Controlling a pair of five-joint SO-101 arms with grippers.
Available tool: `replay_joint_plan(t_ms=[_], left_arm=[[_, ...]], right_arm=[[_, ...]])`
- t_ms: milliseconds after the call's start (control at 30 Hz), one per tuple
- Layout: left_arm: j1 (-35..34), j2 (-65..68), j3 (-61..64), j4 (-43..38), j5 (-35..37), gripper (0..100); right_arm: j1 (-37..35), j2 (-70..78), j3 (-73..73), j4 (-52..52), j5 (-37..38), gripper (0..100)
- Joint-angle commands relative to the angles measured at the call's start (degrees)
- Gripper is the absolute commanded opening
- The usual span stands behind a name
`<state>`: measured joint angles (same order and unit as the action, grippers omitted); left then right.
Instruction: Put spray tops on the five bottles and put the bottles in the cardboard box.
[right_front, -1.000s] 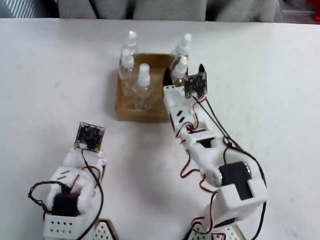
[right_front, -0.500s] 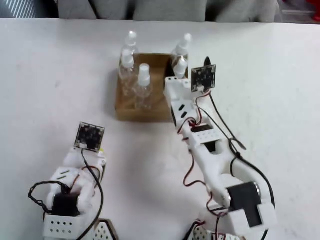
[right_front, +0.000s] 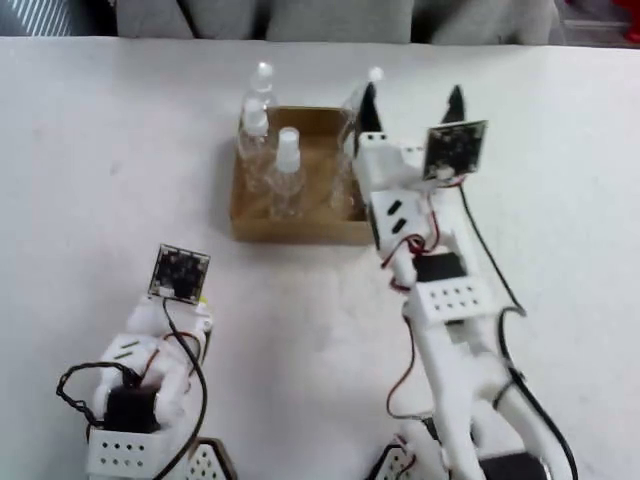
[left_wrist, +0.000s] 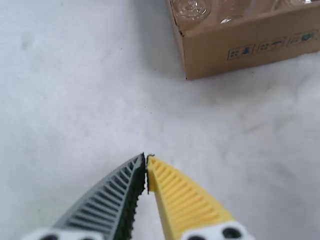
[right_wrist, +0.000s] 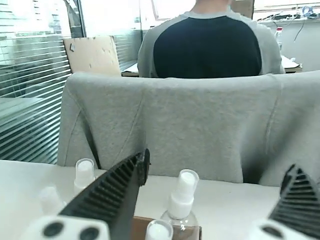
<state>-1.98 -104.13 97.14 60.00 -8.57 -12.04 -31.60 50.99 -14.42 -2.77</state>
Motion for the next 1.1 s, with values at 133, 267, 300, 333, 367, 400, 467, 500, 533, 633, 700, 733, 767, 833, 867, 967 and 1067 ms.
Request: replay_joint_plan(t_ms=[133,267,300,333,367,400,467,500,533,633,700,733,767,833,867,967,1067], left_arm=[[-0.7,-0.1,-0.2,0.0,-0.5,2],[-0.7,-0.1,-0.2,0.0,-0.5,2],[-0.7,-0.1,-0.2,0.0,-0.5,2],[-0.7,-0.1,-0.2,0.0,-0.5,2],[-0.7,-0.1,-0.2,0.0,-0.5,2],[-0.7,-0.1,-0.2,0.0,-0.5,2],[-0.7,-0.1,-0.2,0.0,-0.5,2],[-0.7,-0.1,-0.2,0.0,-0.5,2],[-0.7,-0.1,-0.2,0.0,-0.5,2],[-0.7,-0.1,-0.2,0.0,-0.5,2],[-0.7,-0.1,-0.2,-0.1,-0.5,2],[-0.7,-0.1,-0.2,-0.1,-0.5,2],[-0.6,-0.1,-0.2,-0.1,-0.5,2],[-0.6,-0.1,-0.2,-0.1,-0.5,2],[-0.6,-0.1,-0.2,-0.1,-0.5,2],[-0.6,-0.1,-0.2,-0.1,-0.5,2],[-0.6,-0.1,-0.2,-0.1,-0.5,2]], right_arm=[[3.9,-17.5,-2.3,16.2,-0.6,10.1],[4.5,-26.5,-1.9,26.3,-0.6,2.9],[4.4,-29.0,-1.4,28.8,-0.6,4.7],[4.4,-31.7,-0.7,30.8,-0.6,5.6],[4.3,-34.6,0.4,32.5,-0.6,5.5],[4.3,-37.5,1.7,33.7,-0.6,5.0],[4.4,-44.0,4.7,35.6,-0.4,3.6],[4.5,-47.5,6.2,36.5,-0.2,2.7],[4.5,-51.0,7.9,37.5,-0.2,1.7],[4.5,-62.5,12.5,41.2,-0.1,1.5],[4.5,-69.8,14.8,44.2,-0.1,1.5],[4.5,-72.3,15.6,45.6,-0.1,1.5],[4.6,-72.8,15.7,47.2,-0.1,1.5],[6.0,-70.9,15.5,50.4,-0.4,1.5],[7.2,-70.5,15.6,51.4,-0.6,1.5],[8.7,-71.7,17.8,54.5,-0.6,1.5],[8.7,-71.9,20.2,59.4,-0.7,1.5]])
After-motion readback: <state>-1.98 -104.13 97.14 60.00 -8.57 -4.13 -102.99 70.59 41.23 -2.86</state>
